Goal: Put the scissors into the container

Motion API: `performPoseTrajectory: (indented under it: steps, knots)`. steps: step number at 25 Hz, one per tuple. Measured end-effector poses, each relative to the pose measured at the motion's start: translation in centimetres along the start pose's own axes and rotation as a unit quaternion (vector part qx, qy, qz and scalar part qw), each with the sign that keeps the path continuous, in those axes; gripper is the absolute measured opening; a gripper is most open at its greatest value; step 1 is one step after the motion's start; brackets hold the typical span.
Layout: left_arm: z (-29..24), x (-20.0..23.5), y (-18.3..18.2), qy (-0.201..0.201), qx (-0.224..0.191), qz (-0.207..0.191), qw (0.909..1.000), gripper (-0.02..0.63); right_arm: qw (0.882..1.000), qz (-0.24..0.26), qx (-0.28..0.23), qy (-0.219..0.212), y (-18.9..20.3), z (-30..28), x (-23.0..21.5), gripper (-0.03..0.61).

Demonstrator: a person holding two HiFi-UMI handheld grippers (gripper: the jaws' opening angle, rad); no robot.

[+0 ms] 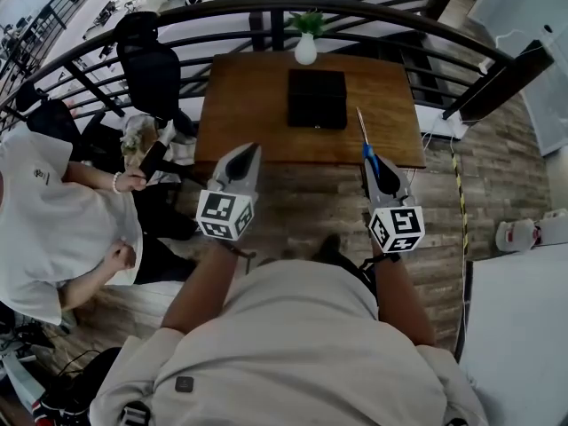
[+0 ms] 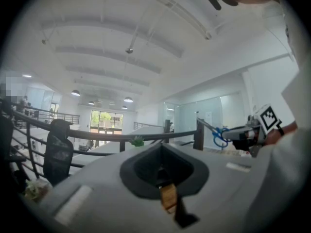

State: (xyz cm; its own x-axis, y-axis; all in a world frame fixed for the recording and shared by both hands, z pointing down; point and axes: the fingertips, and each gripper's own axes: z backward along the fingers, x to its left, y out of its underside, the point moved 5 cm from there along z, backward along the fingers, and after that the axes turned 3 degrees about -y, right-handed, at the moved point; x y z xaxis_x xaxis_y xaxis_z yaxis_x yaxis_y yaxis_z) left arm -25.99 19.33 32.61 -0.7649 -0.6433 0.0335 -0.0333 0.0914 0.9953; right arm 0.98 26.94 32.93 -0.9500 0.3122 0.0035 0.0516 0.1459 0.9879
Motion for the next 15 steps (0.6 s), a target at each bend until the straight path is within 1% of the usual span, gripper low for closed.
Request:
performPoseTrajectory:
  steps: [9, 15]
  knots:
    - [-0.7, -1.0, 0.7, 0.002, 0.006, 0.004, 1.0000, 0.000, 1.000, -0.002, 0.003, -0.003, 0.5, 0.2, -0.7, 0.051]
    - [-1.4, -1.5, 0.7, -0.006, 0.008, 0.004, 0.9999, 0.000, 1.000, -0.003, 0.002, -0.011, 0.6, -0.2, -2.0, 0.051]
